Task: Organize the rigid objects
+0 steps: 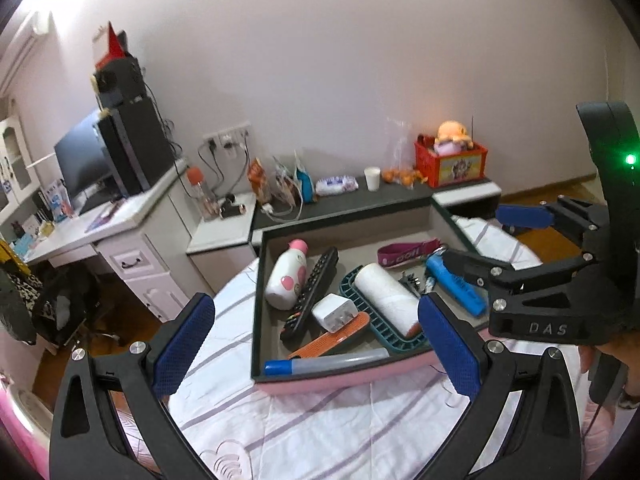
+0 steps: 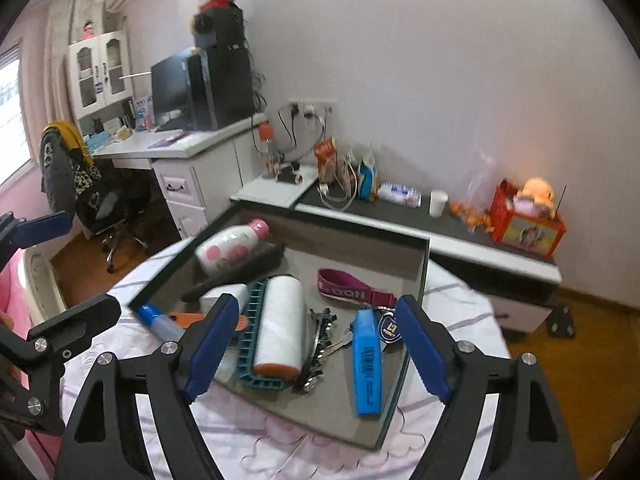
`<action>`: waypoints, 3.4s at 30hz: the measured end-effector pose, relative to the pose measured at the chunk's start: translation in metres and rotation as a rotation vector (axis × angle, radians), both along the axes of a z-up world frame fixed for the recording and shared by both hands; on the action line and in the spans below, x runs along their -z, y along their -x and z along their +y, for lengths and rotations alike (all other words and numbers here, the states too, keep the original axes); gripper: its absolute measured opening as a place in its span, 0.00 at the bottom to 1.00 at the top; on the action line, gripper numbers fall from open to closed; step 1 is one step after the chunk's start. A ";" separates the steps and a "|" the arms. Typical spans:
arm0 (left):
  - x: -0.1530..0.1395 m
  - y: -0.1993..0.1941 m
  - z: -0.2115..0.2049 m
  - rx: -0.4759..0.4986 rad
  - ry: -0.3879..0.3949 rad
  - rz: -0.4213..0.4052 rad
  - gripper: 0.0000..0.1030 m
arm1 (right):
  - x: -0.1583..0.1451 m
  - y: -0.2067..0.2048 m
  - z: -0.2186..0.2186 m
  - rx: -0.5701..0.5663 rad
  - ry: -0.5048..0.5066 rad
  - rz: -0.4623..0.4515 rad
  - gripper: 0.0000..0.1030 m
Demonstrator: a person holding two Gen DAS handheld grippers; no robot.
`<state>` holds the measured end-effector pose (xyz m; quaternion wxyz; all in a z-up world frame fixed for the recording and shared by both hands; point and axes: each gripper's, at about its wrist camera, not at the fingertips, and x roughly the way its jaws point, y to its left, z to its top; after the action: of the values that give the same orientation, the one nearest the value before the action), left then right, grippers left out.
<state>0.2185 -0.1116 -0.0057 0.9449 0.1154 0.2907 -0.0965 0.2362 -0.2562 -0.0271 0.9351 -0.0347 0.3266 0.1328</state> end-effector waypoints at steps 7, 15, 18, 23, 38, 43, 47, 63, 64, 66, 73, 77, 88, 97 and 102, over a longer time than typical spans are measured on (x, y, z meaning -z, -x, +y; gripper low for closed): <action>-0.036 0.060 0.018 -0.036 0.034 -0.111 1.00 | -0.039 0.066 0.011 0.013 0.035 -0.122 1.00; -0.053 0.121 0.031 -0.076 0.045 -0.176 1.00 | -0.070 0.133 0.015 0.105 0.054 -0.228 1.00; -0.056 0.138 0.038 -0.087 0.061 -0.198 1.00 | -0.080 0.158 0.016 0.139 0.042 -0.275 1.00; -0.067 0.166 0.050 -0.129 0.081 -0.252 1.00 | -0.095 0.191 0.017 0.195 0.027 -0.337 1.00; -0.079 0.198 0.064 -0.128 0.133 -0.266 1.00 | -0.105 0.224 0.040 0.193 0.011 -0.375 1.00; -0.079 0.194 0.067 -0.134 0.143 -0.256 1.00 | -0.105 0.221 0.041 0.194 0.015 -0.372 1.00; -0.081 0.190 0.067 -0.136 0.149 -0.261 1.00 | -0.105 0.218 0.040 0.192 0.013 -0.377 1.00; -0.085 0.155 0.062 -0.168 0.130 -0.273 1.00 | -0.108 0.181 0.041 0.155 0.007 -0.370 1.00; -0.085 0.153 0.061 -0.168 0.129 -0.276 1.00 | -0.108 0.180 0.041 0.154 0.008 -0.373 1.00; -0.085 0.147 0.061 -0.169 0.130 -0.274 1.00 | -0.109 0.175 0.042 0.152 0.009 -0.374 1.00; -0.079 0.129 0.061 -0.178 0.125 -0.256 1.00 | -0.110 0.166 0.045 0.149 0.004 -0.362 1.00; -0.077 0.125 0.063 -0.181 0.134 -0.254 1.00 | -0.108 0.159 0.048 0.143 0.011 -0.353 1.00; -0.071 0.121 0.071 -0.194 0.153 -0.275 1.00 | -0.106 0.156 0.052 0.128 0.011 -0.355 1.00; -0.065 0.123 0.072 -0.198 0.145 -0.286 1.00 | -0.107 0.156 0.057 0.115 0.017 -0.354 1.00; -0.065 0.125 0.073 -0.202 0.144 -0.296 1.00 | -0.107 0.156 0.059 0.102 0.014 -0.351 1.00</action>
<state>0.0937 -0.0386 0.0591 0.9880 0.0308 0.1510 -0.0038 0.0801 -0.1968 0.0800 0.9830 -0.0474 0.1609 0.0748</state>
